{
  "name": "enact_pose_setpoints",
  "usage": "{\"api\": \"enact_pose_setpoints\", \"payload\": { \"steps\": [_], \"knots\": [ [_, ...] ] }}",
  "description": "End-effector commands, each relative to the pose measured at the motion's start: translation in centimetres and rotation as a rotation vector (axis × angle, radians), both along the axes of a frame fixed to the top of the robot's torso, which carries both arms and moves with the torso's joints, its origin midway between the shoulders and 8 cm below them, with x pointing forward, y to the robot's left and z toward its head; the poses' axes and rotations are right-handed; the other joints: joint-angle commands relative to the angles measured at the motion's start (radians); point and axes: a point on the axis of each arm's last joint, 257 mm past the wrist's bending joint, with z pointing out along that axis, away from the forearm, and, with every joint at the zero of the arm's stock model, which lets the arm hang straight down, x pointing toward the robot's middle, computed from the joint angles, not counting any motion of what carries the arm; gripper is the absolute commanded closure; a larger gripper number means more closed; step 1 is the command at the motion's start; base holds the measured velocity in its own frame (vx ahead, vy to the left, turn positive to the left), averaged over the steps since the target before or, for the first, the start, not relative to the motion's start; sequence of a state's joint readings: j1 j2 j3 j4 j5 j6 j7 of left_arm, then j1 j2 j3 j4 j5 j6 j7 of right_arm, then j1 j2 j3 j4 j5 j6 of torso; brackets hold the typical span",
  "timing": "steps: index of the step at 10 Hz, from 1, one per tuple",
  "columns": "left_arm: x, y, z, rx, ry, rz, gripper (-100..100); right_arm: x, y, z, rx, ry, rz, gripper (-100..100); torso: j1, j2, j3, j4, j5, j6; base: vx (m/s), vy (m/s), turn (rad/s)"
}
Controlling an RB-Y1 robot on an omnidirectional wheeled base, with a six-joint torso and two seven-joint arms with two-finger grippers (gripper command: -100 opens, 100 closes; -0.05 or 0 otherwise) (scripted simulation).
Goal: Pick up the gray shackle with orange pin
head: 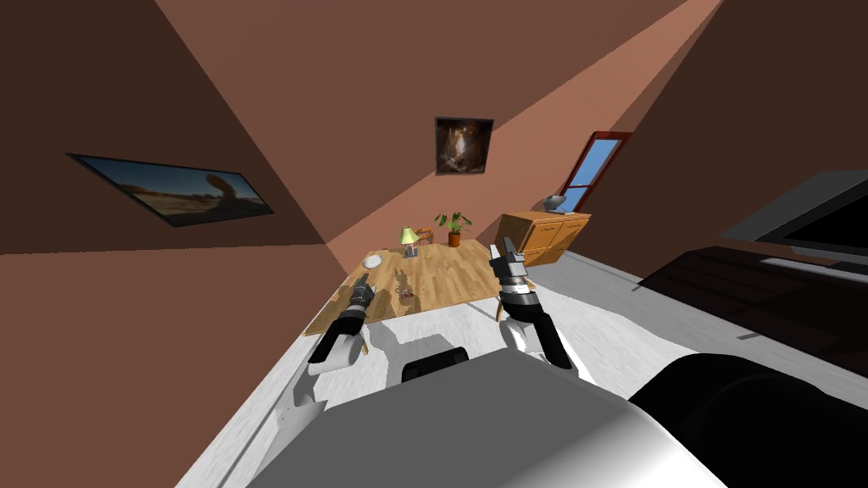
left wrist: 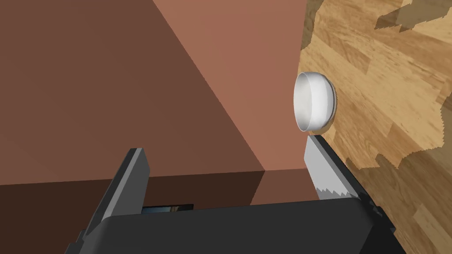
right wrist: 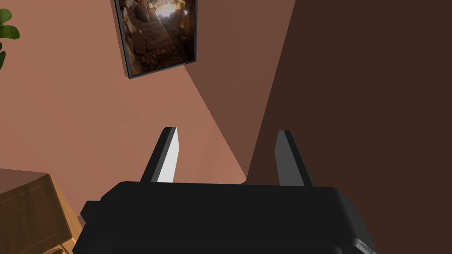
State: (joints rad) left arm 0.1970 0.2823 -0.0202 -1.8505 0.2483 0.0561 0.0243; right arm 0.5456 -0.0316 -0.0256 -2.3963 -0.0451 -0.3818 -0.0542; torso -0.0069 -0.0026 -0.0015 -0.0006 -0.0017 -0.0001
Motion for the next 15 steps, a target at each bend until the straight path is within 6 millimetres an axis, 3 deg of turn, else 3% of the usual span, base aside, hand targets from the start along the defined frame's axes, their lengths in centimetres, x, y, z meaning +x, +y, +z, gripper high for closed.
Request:
{"api": "enact_pose_setpoints", "payload": {
  "steps": [1, 8, 15],
  "knots": [
    [0.3, 0.0, -0.9, -0.002, 0.032, -0.002, -100, 0.0, 0.0, 0.0, 0.0, 0.0, 0.0, 0, 0.0, 0.0, 0.0, 0.0, 0.0, 0.0, 0.025, -0.064, 0.002],
    [2.2, 0.9, -7.3, -0.01, 0.252, -0.009, -100, 0.0, 0.0, 0.0, 0.0, 0.0, 0.0, 0, 0.002, 0.001, 0.0, 0.0, 0.0, 0.0, 0.027, -0.077, -0.005],
    [2.7, 2.7, -12.4, -0.003, 0.441, 0.004, -100, 0.0, 0.0, 0.0, 0.0, 0.0, 0.0, 0, 0.002, 0.001, 0.001, 0.0, 0.0, 0.0, 0.021, -0.081, -0.003]
  ]
}}
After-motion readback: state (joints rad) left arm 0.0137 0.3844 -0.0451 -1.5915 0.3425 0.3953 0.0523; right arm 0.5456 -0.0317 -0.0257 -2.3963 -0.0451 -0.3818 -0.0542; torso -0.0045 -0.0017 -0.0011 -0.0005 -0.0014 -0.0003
